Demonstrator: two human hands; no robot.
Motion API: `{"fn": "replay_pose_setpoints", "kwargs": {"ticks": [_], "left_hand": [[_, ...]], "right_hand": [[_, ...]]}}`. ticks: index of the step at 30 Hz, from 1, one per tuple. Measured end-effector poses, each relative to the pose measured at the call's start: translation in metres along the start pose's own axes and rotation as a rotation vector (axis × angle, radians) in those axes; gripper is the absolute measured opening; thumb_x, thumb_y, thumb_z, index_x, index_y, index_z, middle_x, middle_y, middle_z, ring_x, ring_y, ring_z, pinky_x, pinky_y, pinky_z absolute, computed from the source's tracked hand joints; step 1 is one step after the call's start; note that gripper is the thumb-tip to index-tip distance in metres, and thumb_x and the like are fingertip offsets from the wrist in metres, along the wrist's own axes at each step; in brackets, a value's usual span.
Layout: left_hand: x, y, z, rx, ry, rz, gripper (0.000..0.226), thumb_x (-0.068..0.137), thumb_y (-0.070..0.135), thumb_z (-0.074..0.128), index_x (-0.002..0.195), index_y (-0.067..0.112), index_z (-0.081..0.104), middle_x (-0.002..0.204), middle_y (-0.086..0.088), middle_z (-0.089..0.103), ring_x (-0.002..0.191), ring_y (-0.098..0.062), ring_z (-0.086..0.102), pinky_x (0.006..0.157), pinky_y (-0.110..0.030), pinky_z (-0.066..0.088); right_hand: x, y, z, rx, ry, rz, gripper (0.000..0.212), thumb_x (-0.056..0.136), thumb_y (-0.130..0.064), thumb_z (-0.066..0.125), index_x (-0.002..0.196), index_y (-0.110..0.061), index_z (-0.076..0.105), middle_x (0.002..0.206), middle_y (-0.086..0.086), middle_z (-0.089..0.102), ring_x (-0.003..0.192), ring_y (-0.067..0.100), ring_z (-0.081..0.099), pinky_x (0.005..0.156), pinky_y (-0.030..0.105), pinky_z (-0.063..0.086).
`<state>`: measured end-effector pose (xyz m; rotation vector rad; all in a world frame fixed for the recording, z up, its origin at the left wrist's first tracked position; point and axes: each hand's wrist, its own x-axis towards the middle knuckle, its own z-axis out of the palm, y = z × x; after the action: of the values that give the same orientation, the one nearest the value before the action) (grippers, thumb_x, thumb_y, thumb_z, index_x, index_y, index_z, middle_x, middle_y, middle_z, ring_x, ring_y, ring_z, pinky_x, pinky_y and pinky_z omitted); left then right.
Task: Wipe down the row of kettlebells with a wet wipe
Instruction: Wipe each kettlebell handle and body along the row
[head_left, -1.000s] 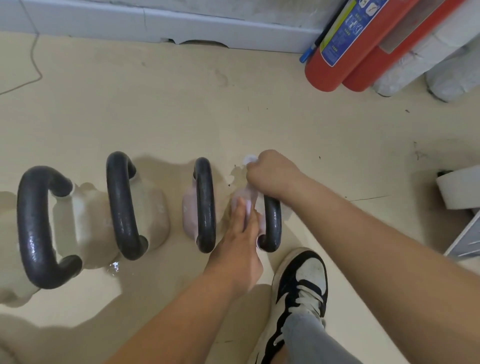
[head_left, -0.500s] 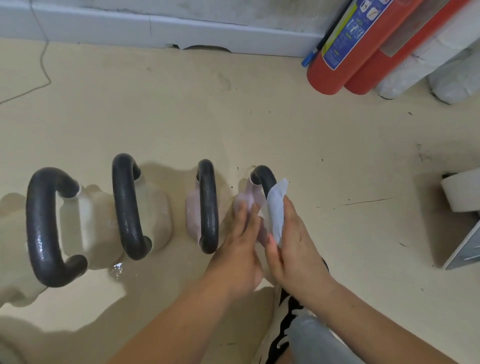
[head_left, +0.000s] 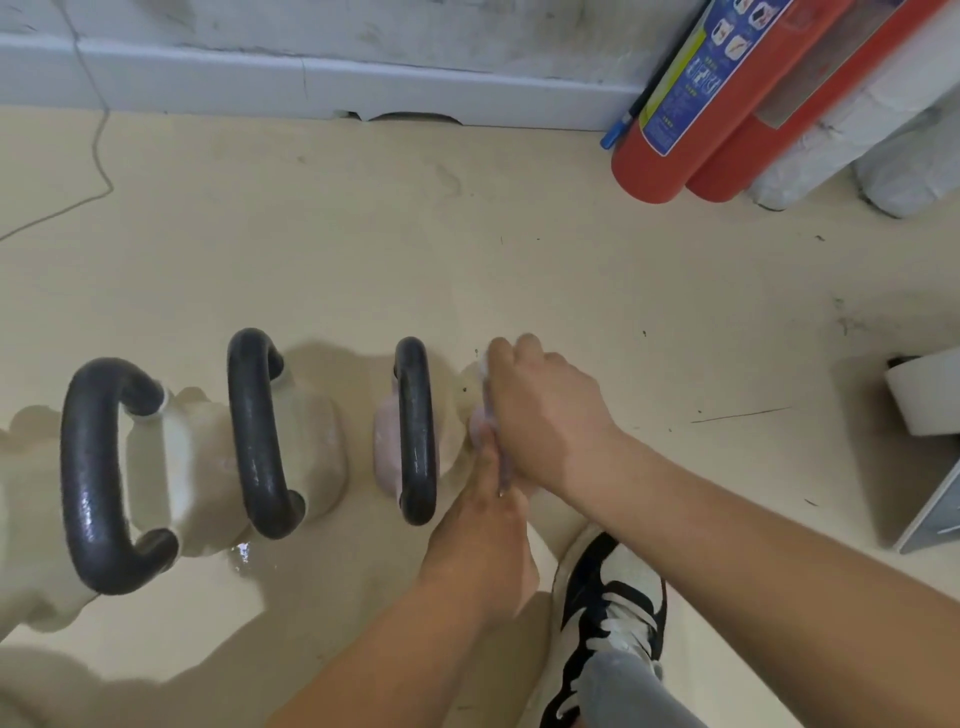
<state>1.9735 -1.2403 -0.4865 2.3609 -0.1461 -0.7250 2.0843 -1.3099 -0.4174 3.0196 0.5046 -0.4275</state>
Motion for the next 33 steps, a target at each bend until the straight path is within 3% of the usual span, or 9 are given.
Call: {"fn": "replay_pose_setpoints", "kwargs": {"ticks": [6, 10, 13, 15, 19, 22, 25, 28, 33], "left_hand": [[0.000, 0.005, -0.010, -0.046, -0.022, -0.001, 0.104, 0.091, 0.007, 0.049, 0.158, 0.036, -0.025, 0.162, -0.007, -0.040, 0.158, -0.023, 0.008, 0.103, -0.029, 0.047], [0.000, 0.005, -0.017, -0.084, -0.060, -0.020, 0.099, 0.091, 0.006, 0.047, 0.159, 0.039, -0.017, 0.162, -0.003, -0.040, 0.138, -0.024, 0.048, 0.085, -0.027, 0.047], [-0.001, 0.003, -0.017, -0.108, -0.076, -0.010, 0.105, 0.092, 0.002, 0.044, 0.148, 0.040, -0.037, 0.151, 0.000, -0.055, 0.157, -0.023, 0.014, 0.102, -0.032, 0.049], [-0.002, 0.003, -0.018, -0.143, -0.075, -0.021, 0.109, 0.090, 0.000, 0.047, 0.153, 0.044, -0.029, 0.150, 0.005, -0.057, 0.158, -0.019, 0.012, 0.095, -0.034, 0.054], [-0.003, 0.003, -0.017, -0.132, -0.099, -0.041, 0.111, 0.090, 0.001, 0.052, 0.154, 0.044, -0.026, 0.150, 0.009, -0.056, 0.159, -0.021, 0.003, 0.096, -0.037, 0.054], [-0.002, 0.005, -0.017, -0.156, -0.104, -0.050, 0.111, 0.090, 0.000, 0.050, 0.153, 0.046, -0.028, 0.149, 0.010, -0.056, 0.159, -0.020, 0.005, 0.095, -0.035, 0.053], [-0.003, 0.003, -0.015, -0.153, -0.084, -0.030, 0.108, 0.092, 0.001, 0.050, 0.155, 0.042, -0.027, 0.154, 0.008, -0.052, 0.148, -0.023, 0.037, 0.088, -0.034, 0.054], [-0.003, 0.002, -0.009, -0.153, -0.017, 0.015, 0.097, 0.095, 0.007, 0.051, 0.160, 0.028, -0.019, 0.166, 0.002, -0.030, 0.152, -0.030, 0.029, 0.113, -0.039, 0.041], [-0.002, 0.000, -0.011, -0.121, -0.060, 0.015, 0.111, 0.089, 0.002, 0.049, 0.149, 0.047, -0.034, 0.161, -0.001, -0.042, 0.149, -0.020, 0.033, 0.095, -0.027, 0.051]], "right_hand": [[0.055, -0.015, -0.014, -0.137, -0.329, 0.027, 0.018, 0.102, -0.019, 0.053, 0.105, -0.017, 0.070, 0.082, 0.000, 0.055, 0.081, 0.021, 0.061, 0.059, 0.028, 0.040], [0.018, 0.005, -0.005, 0.202, -0.192, 0.046, 0.013, 0.106, -0.033, 0.043, 0.103, -0.026, 0.054, 0.101, 0.002, 0.057, 0.090, 0.026, 0.060, 0.070, 0.039, 0.049], [-0.038, 0.023, 0.019, 0.475, 0.026, 0.066, 0.043, 0.106, -0.047, 0.027, 0.135, -0.028, 0.052, 0.116, -0.006, 0.061, 0.096, 0.021, 0.060, 0.077, 0.037, 0.049], [-0.077, 0.034, 0.043, 0.525, 0.200, 0.094, 0.053, 0.105, -0.045, 0.027, 0.147, -0.018, 0.048, 0.117, -0.002, 0.061, 0.095, 0.018, 0.057, 0.076, 0.031, 0.043], [-0.112, 0.040, 0.076, 0.579, 0.297, 0.177, 0.048, 0.104, -0.030, 0.036, 0.149, -0.014, 0.038, 0.118, 0.000, 0.055, 0.100, 0.011, 0.047, 0.076, 0.015, 0.038], [-0.104, 0.034, 0.073, 0.492, 0.346, 0.183, 0.046, 0.101, -0.025, 0.037, 0.140, -0.003, 0.048, 0.110, 0.008, 0.060, 0.095, 0.021, 0.054, 0.074, 0.024, 0.043], [-0.082, 0.025, 0.038, 0.270, 0.197, 0.174, 0.035, 0.102, -0.028, 0.040, 0.127, -0.008, 0.052, 0.100, 0.006, 0.060, 0.084, 0.030, 0.060, 0.061, 0.033, 0.039], [-0.043, 0.014, 0.010, 0.042, 0.006, 0.161, 0.035, 0.105, -0.035, 0.046, 0.131, -0.012, 0.041, 0.114, 0.004, 0.055, 0.091, 0.031, 0.064, 0.060, 0.034, 0.032], [0.027, -0.006, -0.004, 0.018, -0.099, 0.039, 0.027, 0.110, -0.031, 0.043, 0.119, -0.012, 0.060, 0.090, 0.003, 0.051, 0.078, 0.026, 0.053, 0.060, 0.035, 0.035]]}}
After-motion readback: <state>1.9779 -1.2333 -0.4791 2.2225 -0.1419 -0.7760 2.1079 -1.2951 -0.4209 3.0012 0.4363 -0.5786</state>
